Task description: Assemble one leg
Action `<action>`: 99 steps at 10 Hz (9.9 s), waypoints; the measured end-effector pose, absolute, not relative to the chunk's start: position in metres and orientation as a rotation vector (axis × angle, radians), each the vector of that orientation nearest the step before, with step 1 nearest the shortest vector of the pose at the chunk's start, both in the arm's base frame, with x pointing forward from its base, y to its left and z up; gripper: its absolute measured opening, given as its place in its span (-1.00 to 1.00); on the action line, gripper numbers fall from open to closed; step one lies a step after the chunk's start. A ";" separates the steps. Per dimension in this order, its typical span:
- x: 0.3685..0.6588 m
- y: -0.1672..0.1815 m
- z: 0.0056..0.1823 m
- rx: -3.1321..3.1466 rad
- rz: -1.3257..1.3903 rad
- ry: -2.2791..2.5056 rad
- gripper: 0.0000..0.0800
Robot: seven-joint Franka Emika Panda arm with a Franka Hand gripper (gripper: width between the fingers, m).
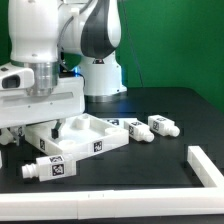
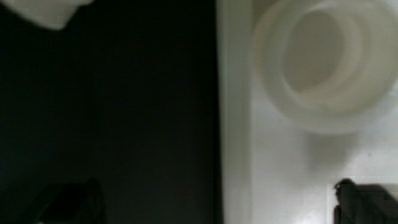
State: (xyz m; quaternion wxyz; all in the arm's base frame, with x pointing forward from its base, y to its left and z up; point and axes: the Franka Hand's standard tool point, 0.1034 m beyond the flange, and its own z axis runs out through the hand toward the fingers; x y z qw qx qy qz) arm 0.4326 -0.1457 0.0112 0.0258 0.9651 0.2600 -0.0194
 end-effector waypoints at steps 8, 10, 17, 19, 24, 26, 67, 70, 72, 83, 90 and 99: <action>0.432 -0.126 0.010 3.043 -0.114 0.739 -0.47; 0.431 -0.126 0.010 3.043 -0.115 0.738 -0.80; 0.438 -0.123 0.027 3.081 -0.150 0.688 -0.87; 0.455 -0.109 0.067 3.152 -0.199 0.480 -0.86; 0.535 -0.075 0.072 3.148 -0.244 -0.083 -0.86; 0.538 -0.071 0.067 3.143 -0.241 -0.062 -0.86; 0.575 -0.065 0.058 3.020 0.037 0.748 0.62; 0.570 -0.083 0.055 2.768 0.031 1.340 0.62; 0.556 -0.112 0.051 2.480 -0.001 1.785 0.62; 0.540 -0.094 0.014 2.360 -0.071 1.994 0.39; 0.507 -0.097 0.022 2.819 -0.076 1.292 -0.29; 0.451 -0.087 0.017 3.127 -0.176 -0.225 -0.29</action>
Offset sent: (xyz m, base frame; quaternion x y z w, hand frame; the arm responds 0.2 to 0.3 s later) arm 0.0093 0.0233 0.0116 0.0450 -0.0105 0.0359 0.9983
